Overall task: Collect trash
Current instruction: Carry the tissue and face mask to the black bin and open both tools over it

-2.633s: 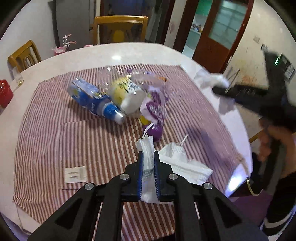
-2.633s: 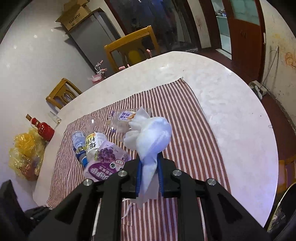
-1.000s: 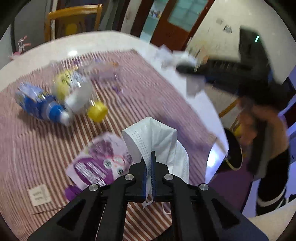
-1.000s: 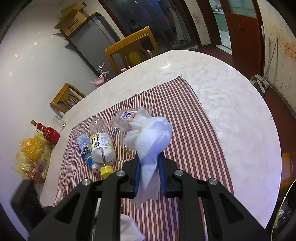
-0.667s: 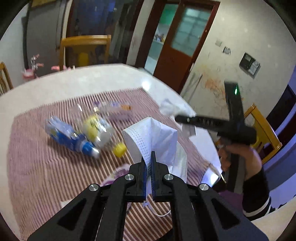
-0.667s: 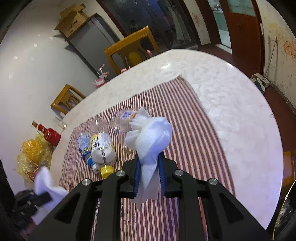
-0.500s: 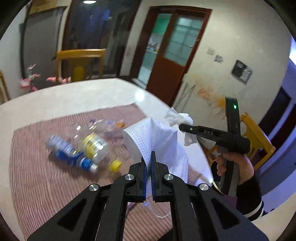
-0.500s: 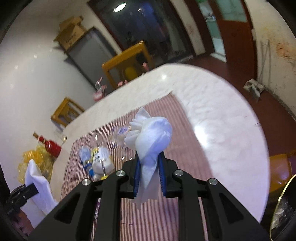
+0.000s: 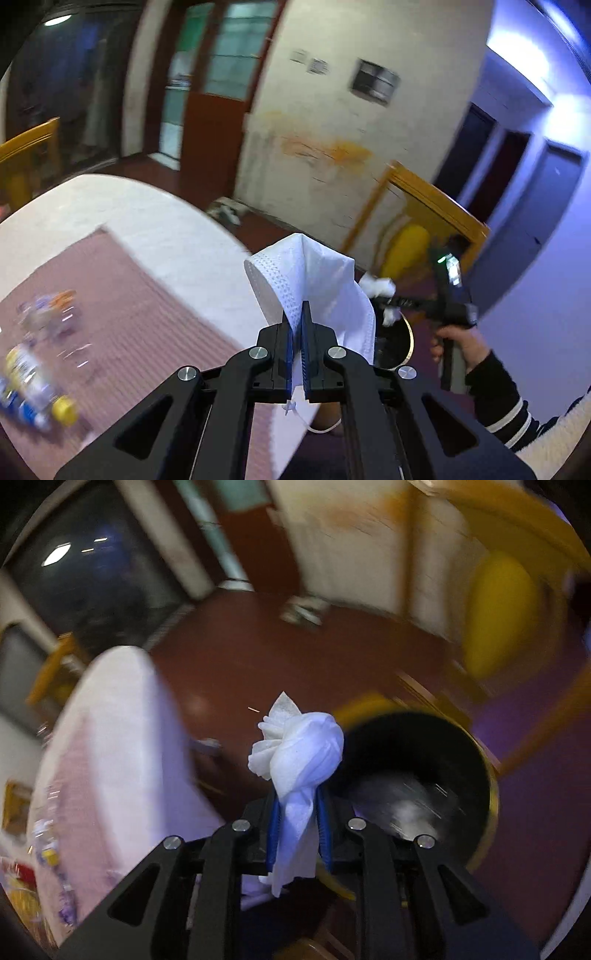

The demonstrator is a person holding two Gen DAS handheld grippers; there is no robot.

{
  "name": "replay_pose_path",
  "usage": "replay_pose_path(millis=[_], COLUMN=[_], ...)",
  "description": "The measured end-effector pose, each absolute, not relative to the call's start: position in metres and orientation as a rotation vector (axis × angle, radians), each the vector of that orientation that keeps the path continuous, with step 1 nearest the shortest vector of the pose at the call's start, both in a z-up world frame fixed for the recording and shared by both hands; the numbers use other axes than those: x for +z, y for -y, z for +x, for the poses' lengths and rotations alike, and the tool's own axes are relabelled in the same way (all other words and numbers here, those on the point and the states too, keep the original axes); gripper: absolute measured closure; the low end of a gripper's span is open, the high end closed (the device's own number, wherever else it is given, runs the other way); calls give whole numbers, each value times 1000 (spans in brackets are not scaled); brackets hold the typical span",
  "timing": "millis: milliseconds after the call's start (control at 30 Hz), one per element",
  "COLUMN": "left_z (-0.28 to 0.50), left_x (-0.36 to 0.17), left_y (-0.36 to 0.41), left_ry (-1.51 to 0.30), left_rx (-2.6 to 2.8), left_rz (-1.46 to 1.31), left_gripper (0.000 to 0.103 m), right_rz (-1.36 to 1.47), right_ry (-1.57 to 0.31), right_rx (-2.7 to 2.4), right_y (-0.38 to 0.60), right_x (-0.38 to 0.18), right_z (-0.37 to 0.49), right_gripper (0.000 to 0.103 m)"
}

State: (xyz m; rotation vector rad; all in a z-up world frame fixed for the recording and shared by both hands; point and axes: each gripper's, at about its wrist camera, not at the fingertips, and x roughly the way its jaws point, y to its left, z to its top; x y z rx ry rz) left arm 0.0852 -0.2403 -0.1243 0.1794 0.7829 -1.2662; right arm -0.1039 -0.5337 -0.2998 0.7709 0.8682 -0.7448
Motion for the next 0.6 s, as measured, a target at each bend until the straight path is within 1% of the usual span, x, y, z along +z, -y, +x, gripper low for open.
replay_pose_path(millis=[33, 100, 167, 233, 400, 500, 533, 600], left_z=[78, 66, 49, 34, -12, -43, -55, -74], left_x=[-128, -135, -146, -158, -197, -234, -254, -290], left_y=[258, 288, 325, 357, 438, 494, 513, 548], left_ry=[-789, -798, -805, -830, -898, -947, -966, -1023], left_rx=[-1300, -1347, -1394, -1436, -1525, -1534, -1525, -1509], left_rz=[199, 231, 277, 319, 454, 575, 622, 707], left_gripper=[101, 101, 101, 101, 101, 101, 100, 95], right_rz=[798, 895, 950, 959, 959, 949, 942, 929], right_ry=[-897, -988, -990, -945, -811, -734, -715, -685], right_rx=[-758, -760, -811, -851, -994, -1076, -1100, -1144], right_y=[542, 560, 569, 571, 582, 584, 587, 586], right_x=[-313, -352, -367, -365, -346, -333, -331, -328], right_z=[-110, -123, -141, -159, -216, -244, -255, -271], right_gripper=[56, 24, 24, 19, 18, 16, 16, 16])
